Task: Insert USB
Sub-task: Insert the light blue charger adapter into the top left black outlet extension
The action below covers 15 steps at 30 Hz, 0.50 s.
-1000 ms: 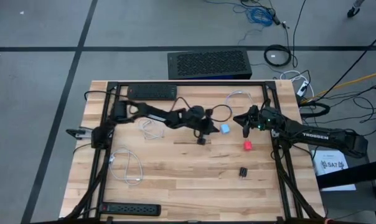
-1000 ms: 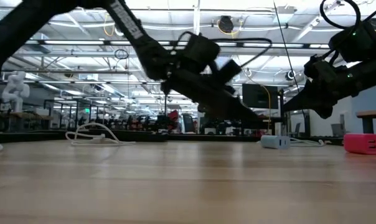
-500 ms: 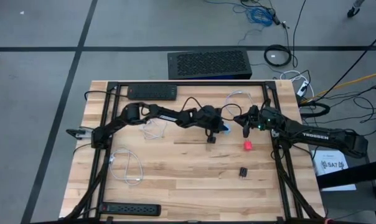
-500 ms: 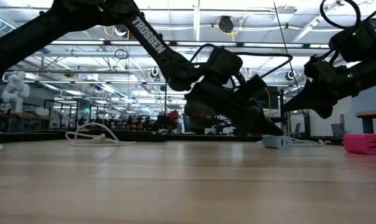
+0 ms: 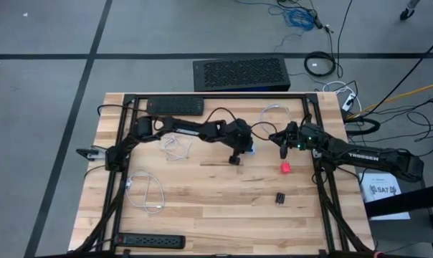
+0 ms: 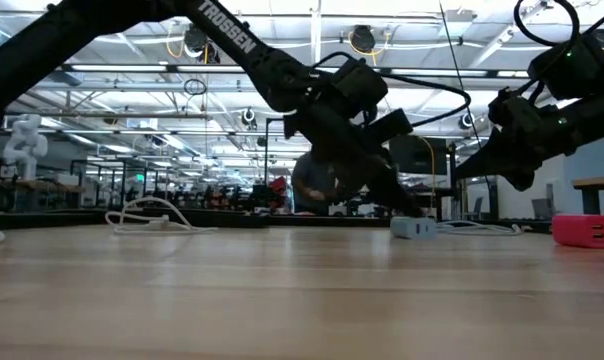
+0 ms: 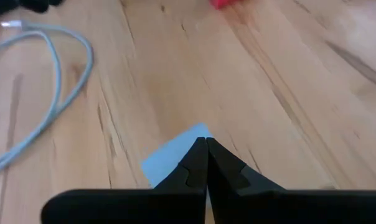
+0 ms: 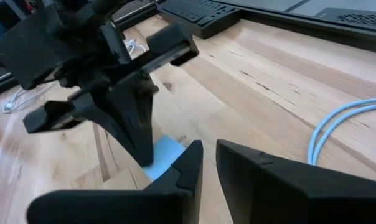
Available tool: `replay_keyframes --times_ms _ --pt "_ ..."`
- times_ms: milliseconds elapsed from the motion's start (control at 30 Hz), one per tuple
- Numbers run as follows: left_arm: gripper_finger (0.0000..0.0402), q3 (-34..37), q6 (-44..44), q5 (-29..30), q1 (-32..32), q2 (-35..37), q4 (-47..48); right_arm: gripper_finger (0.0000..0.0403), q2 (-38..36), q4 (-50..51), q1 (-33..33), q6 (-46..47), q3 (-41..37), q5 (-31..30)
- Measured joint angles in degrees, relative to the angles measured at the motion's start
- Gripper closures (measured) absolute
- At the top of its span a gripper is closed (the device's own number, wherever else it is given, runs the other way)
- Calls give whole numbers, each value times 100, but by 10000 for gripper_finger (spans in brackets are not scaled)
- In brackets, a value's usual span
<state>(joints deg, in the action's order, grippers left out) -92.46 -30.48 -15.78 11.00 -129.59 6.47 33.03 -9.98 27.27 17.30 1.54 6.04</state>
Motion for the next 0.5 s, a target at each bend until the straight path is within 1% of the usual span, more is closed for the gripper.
replay_keyframes --times_ms 167,300,367,433,500 --pt "399 51 -31 44 90 343 572 365 -1 -10 -1 -29 0 28" --pt "400 199 15 41 255 845 760 364 2 -253 -166 -151 0 252" --pt "400 491 76 -12 340 1135 769 363 14 -345 -366 -197 74 271" --pt "400 869 200 -58 439 1438 645 363 80 -315 -603 -261 232 162" --pt "400 1367 446 -133 563 1805 222 363 208 -173 -858 -345 483 -51"
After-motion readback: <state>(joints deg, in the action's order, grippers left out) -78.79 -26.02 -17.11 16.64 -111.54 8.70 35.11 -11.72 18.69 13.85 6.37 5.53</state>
